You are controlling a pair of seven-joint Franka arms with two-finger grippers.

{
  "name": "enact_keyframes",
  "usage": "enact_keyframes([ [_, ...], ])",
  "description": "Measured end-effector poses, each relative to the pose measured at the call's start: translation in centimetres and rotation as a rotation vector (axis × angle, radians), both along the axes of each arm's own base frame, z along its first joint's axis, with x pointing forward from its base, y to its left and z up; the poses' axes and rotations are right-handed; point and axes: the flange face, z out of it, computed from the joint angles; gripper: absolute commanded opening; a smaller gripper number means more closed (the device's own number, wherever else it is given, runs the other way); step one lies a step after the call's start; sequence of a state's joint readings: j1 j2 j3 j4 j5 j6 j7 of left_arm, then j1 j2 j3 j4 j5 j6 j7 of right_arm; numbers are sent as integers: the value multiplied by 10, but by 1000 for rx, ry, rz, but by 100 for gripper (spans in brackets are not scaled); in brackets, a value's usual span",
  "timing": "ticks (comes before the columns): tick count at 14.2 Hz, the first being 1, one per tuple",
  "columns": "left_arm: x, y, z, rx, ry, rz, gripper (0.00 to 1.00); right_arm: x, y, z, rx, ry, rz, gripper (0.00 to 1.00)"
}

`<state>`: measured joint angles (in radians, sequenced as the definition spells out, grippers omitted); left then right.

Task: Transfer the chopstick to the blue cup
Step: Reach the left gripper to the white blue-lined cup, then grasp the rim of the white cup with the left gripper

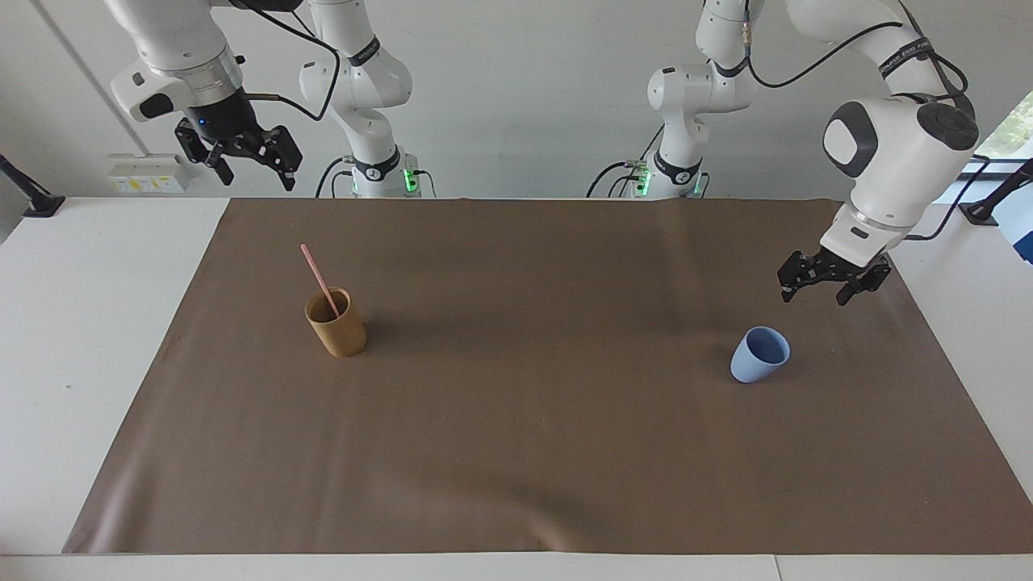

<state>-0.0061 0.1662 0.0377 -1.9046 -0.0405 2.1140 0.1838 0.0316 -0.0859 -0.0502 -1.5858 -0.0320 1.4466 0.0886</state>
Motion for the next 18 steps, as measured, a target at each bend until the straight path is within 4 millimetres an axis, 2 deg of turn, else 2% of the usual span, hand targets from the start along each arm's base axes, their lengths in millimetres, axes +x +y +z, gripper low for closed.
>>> enact_keyframes([
  [2, 5, -3, -13, -23, -4, 11, 100, 0, 0, 0, 0, 0, 0, 100],
  [6, 9, -3, -13, -28, -32, 14, 98, 0, 0, 0, 0, 0, 0, 100],
  [8, 12, -4, -19, -27, -41, 8, 95, 0, 0, 0, 0, 0, 0, 100],
  [10, 15, -7, -33, -26, -31, 1, 88, 0, 0, 0, 0, 0, 0, 100],
  [11, 17, -11, -42, -27, -27, -4, 77, 0, 0, 0, 0, 0, 0, 100],
  [12, 19, -15, -50, -27, -26, -10, 72, 0, 0, 0, 0, 0, 0, 100],
  [14, 20, -21, -60, -28, -18, -18, 54, 0, 0, 0, 0, 0, 0, 100],
  [17, 21, -20, -63, -27, -15, -17, 10, 0, 0, 0, 0, 0, 0, 100],
  [18, 21, -20, -63, -27, -15, -16, 0, 0, 0, 0, 0, 0, 0, 100],
])
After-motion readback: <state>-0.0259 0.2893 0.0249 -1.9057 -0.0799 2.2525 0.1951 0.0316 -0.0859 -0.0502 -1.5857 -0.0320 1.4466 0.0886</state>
